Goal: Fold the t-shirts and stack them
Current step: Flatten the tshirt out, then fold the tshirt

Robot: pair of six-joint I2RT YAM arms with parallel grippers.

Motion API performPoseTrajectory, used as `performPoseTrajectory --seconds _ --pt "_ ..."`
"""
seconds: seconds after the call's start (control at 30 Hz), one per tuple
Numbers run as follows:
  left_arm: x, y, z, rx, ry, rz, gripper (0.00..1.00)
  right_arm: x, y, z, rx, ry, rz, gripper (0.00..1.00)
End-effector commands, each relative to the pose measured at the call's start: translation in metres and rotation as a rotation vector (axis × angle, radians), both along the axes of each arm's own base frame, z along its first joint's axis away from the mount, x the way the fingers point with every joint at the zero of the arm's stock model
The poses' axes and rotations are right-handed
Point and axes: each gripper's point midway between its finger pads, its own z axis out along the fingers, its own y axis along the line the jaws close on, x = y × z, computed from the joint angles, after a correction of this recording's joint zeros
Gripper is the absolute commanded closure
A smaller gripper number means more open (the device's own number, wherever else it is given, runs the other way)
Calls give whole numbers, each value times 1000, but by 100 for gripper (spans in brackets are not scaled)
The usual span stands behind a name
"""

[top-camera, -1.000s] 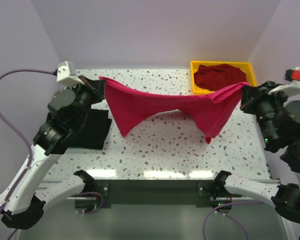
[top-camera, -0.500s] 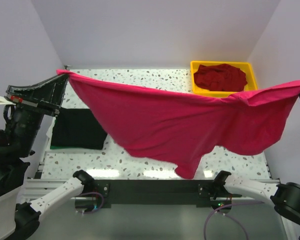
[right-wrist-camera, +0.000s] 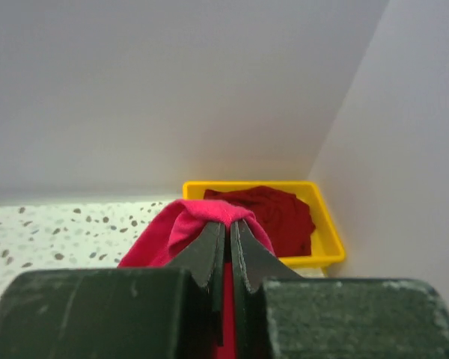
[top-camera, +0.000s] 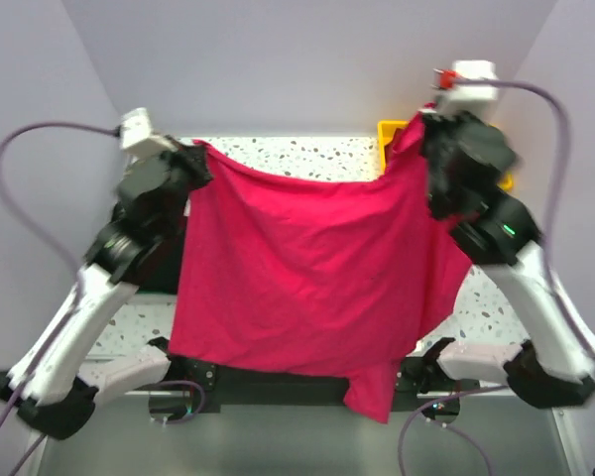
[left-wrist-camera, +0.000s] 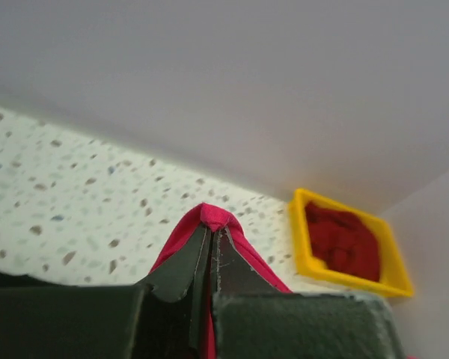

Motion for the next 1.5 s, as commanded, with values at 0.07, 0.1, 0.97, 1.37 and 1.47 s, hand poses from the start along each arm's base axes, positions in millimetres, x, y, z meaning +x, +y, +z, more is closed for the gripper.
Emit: performPoseTrajectory --seconds 0.07,0.1,0.97,1.37,1.47 --pt "96 14 -158 133 351 228 100 136 4 -134 -12 293 -65 100" --pt "118 8 -190 159 400 224 100 153 9 -167 -26 334 -62 100" --pt "199 -15 -369 269 701 95 100 183 10 -367 -7 788 -53 100" --pt "131 -5 -386 196 755 62 100 47 -5 -416 156 1009 -54 100" --pt "115 -1 -387 176 765 62 100 26 -13 -412 166 1011 -82 100"
